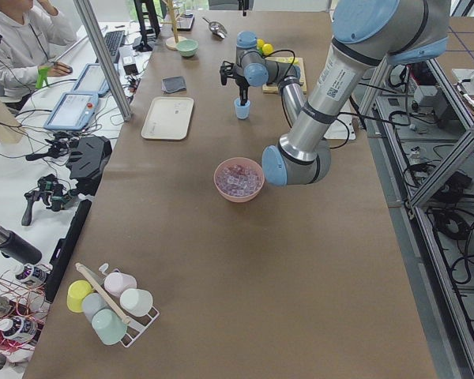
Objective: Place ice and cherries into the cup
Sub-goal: 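Move the ice cube with the left gripper over the blue cup and drop it, then lower the left gripper into the pink bowl and grasp a third ice cube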
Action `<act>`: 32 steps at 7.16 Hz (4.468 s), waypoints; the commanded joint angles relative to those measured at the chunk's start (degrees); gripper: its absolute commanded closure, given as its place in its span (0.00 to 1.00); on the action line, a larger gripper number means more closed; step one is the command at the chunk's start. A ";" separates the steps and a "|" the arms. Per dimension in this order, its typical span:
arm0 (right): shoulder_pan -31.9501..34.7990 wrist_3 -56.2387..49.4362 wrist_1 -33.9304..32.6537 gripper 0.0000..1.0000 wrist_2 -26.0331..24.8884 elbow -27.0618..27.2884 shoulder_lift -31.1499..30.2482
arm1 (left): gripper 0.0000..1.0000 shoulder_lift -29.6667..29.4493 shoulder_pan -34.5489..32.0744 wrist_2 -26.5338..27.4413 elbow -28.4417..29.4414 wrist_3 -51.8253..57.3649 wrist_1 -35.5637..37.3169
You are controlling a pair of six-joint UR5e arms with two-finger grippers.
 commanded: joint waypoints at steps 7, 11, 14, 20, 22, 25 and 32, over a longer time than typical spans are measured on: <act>0.00 0.06 0.01 0.00 0.12 0.36 0.01 | 0.70 -4.51 2.58 2.37 9.24 -3.99 -9.74; 0.00 0.06 -0.16 0.00 0.20 0.36 0.10 | 0.27 -1.72 -1.97 1.76 5.50 -1.29 -9.31; -0.09 0.06 -0.07 0.00 1.60 0.27 0.19 | 0.28 21.62 -6.28 1.23 -11.65 16.98 -8.95; -0.44 0.06 -0.16 0.00 1.61 -0.08 0.01 | 0.30 38.22 -13.51 -0.44 -12.94 25.49 -9.39; -0.53 0.06 -0.07 0.00 1.61 -0.08 0.01 | 0.33 38.03 -13.33 -0.35 -11.50 25.54 -9.57; -0.53 -0.03 -0.08 0.00 1.61 -0.52 -0.08 | 0.33 35.41 -12.98 -0.53 -8.70 24.24 -9.74; -0.44 0.06 -0.07 0.00 1.61 -0.52 -0.16 | 1.00 35.30 -12.98 -0.53 -7.36 23.70 -9.57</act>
